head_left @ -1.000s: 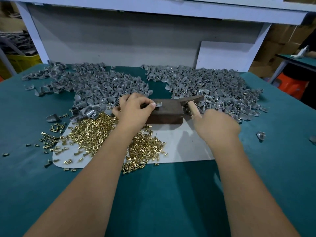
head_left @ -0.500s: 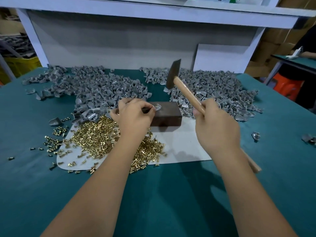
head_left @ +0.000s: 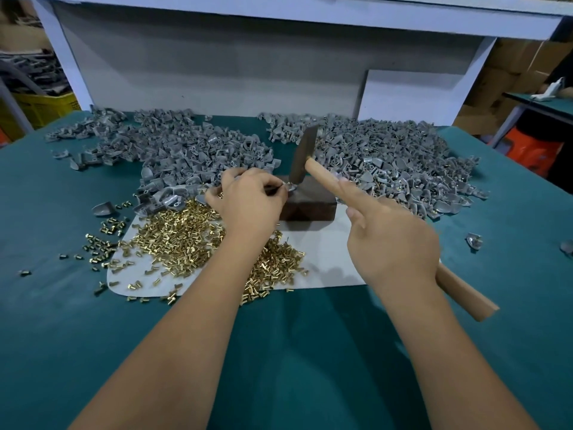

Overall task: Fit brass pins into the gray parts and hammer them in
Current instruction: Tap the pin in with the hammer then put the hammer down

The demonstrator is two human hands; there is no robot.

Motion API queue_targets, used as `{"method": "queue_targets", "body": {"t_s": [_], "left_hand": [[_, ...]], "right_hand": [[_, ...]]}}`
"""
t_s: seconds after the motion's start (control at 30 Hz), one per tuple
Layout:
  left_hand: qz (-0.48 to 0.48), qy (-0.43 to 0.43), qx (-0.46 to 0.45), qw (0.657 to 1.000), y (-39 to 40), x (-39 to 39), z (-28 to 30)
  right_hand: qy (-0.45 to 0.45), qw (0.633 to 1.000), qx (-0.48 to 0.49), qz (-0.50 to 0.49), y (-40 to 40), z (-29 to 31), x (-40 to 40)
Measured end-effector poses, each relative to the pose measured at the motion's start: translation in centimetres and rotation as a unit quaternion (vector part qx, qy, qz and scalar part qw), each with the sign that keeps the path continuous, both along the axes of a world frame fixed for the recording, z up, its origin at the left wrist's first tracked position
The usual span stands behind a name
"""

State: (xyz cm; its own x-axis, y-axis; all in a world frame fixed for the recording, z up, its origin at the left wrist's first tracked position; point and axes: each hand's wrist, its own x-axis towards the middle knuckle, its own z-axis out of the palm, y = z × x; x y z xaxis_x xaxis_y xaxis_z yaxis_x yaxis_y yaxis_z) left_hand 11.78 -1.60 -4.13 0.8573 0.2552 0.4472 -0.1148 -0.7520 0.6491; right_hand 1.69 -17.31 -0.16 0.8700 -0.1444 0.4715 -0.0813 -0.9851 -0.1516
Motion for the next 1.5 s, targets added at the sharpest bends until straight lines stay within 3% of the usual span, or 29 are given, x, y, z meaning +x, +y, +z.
{"method": "queue_targets", "body": {"t_s": [0.17, 0.3, 0.43, 0.5, 0.57, 0.73, 0.8, 0.87, 1.03, 1.1, 1.17, 1.33, 1.5], "left_hand": [[0.006, -0.014, -0.012, 1.0, -0.1, -0.1, -0.3], [-0.003, -0.002, -0.023, 1.0, 0.1, 0.1, -0.2], [0.006, -0.018, -0.033, 0.999, -0.1, 0.3, -0.5], [-0.004, -0.015, -0.043, 0.999, 0.0, 0.3, -0.7], [-0.018, -0.006, -0.057, 0.998, 0.1, 0.3, -0.7], [-0.001, -0.018, -0.038, 0.999, 0.0, 0.5, -0.7], [-0.01, -0.012, -0.042, 0.999, 0.2, 0.5, -0.6], [-0.016, -0.004, -0.045, 0.999, 0.2, 0.4, -0.6], [-0.004, -0.017, -0.042, 0.999, 0.0, 0.6, -0.7], [-0.017, -0.007, -0.053, 0.998, 0.1, 0.4, -0.6], [-0.025, 0.005, -0.055, 0.998, 0.2, 0.3, -0.6], [-0.054, 0.036, -0.057, 0.996, 0.5, -0.2, 0.0], [-0.167, 0.048, -0.188, 0.967, 1.9, -0.6, 0.9]], "right_hand": [[-0.09, 0.995, 0.031, -0.001, 0.3, 0.1, -0.4], [-0.019, 1.0, -0.01, -0.012, 0.3, -0.3, 0.1], [-0.109, 0.994, 0.019, 0.012, 1.1, -0.1, -0.3], [-0.069, 0.997, -0.026, 0.012, 1.1, -0.4, -0.3], [-0.02, 1.0, -0.011, -0.014, 0.9, -0.4, 0.0], [-0.111, 0.994, 0.006, 0.018, 1.5, -0.3, -0.3], [-0.038, 0.999, -0.031, -0.002, 1.5, -0.3, -0.1], [-0.01, 1.0, -0.009, -0.022, 1.4, -0.2, 0.1], [-0.134, 0.991, -0.01, 0.024, 1.5, -0.4, -0.4], [-0.043, 0.998, -0.055, -0.006, 1.3, -0.5, -0.2], [0.002, 0.999, -0.036, -0.029, 1.0, -0.7, 0.0], [-0.047, 0.997, 0.05, -0.025, 0.4, -1.3, 0.5], [-0.028, 0.991, 0.103, -0.084, -2.0, -1.4, 1.0]]}}
